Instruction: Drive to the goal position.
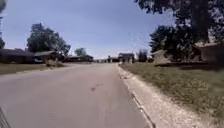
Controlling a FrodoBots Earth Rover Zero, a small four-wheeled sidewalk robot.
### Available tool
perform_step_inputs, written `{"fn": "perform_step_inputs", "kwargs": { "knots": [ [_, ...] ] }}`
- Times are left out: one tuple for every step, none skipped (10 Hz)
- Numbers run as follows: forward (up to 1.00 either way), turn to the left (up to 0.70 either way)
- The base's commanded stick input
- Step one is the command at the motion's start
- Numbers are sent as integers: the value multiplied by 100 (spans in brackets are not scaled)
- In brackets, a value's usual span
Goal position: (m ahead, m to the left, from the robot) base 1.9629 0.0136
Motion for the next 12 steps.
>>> {"fn": "perform_step_inputs", "kwargs": {
  "knots": [
    [70,0],
    [70,0],
    [70,0],
    [70,0],
    [70,0],
    [70,0],
    [70,0],
    [70,0],
    [70,0],
    [70,0],
    [70,0],
    [70,0]
  ]
}}
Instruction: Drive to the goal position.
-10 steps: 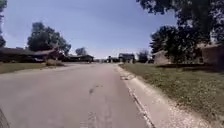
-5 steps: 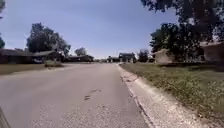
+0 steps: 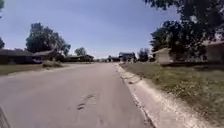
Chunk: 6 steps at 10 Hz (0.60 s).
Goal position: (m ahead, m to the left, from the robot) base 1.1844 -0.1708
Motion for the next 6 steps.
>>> {"fn": "perform_step_inputs", "kwargs": {
  "knots": [
    [70,0],
    [70,0],
    [70,0],
    [70,0],
    [70,0],
    [70,0]
  ]
}}
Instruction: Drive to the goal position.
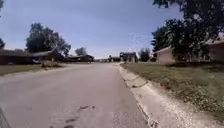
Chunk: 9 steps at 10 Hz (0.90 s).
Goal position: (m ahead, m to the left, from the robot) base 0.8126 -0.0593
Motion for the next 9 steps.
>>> {"fn": "perform_step_inputs", "kwargs": {
  "knots": [
    [70,0],
    [70,0],
    [70,0],
    [70,0],
    [70,0],
    [70,0],
    [70,0],
    [70,0],
    [70,0]
  ]
}}
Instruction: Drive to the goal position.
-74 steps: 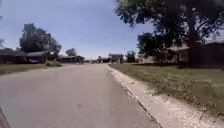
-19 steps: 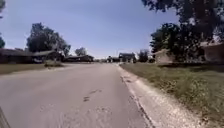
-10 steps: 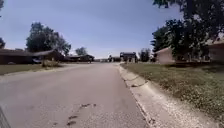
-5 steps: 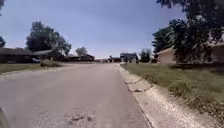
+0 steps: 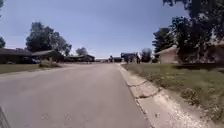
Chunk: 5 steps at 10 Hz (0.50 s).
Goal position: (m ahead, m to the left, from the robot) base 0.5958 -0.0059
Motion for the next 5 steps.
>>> {"fn": "perform_step_inputs", "kwargs": {
  "knots": [
    [70,0],
    [70,0],
    [70,0],
    [70,0],
    [70,0]
  ]
}}
